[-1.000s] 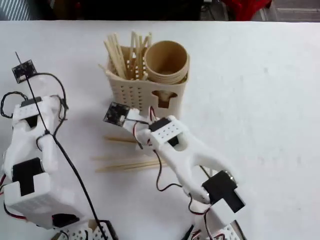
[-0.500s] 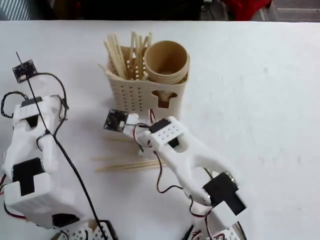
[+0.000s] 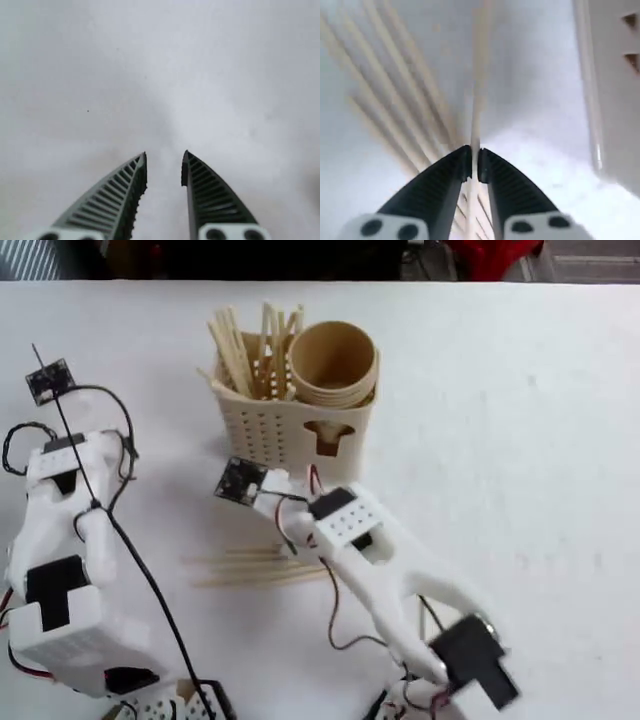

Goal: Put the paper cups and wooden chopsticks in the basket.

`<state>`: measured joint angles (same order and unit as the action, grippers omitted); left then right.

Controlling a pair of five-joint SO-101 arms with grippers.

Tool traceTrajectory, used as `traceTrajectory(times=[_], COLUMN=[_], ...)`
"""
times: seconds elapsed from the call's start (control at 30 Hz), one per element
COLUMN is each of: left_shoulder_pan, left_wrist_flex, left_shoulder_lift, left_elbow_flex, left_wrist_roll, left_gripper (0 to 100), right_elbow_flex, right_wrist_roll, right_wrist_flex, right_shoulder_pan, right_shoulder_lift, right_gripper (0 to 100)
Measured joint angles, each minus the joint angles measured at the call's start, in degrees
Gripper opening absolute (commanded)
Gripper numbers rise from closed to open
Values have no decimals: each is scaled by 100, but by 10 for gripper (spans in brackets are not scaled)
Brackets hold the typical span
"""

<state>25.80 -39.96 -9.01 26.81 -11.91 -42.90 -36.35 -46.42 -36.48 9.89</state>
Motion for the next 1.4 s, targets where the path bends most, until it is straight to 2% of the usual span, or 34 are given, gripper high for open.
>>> traceTrajectory(times=[0.23, 0.33, 0.57, 0.9, 1.07, 1.23, 1.33, 1.4], left_shoulder_pan=[-70, -70, -70, -70, -70, -70, -70, -70], left_wrist_flex=[0, 0, 0, 0, 0, 0, 0, 0], left_shoulder_lift=[-26, -26, -26, -26, -26, -26, -26, -26], left_elbow_flex=[0, 0, 0, 0, 0, 0, 0, 0], left_wrist_roll=[0, 0, 0, 0, 0, 0, 0, 0], left_gripper=[133, 133, 133, 132, 132, 132, 132, 132], right_elbow_flex=[-668, -695, -712, -703, -229, 809, 1116, 1134], right_wrist_roll=[378, 378, 308, 273, 897, 1064, 1055, 826], right_wrist_flex=[-44, -264, -369, 149, 114, -712, -1204, -1371], right_shoulder_pan=[-9, -9, -229, -316, -167, -290, -448, -448], right_shoulder_lift=[2163, 2620, 2224, 1222, 1873, 2611, 2488, 2119], right_gripper=[17, 18, 18, 16, 16, 18, 22, 61])
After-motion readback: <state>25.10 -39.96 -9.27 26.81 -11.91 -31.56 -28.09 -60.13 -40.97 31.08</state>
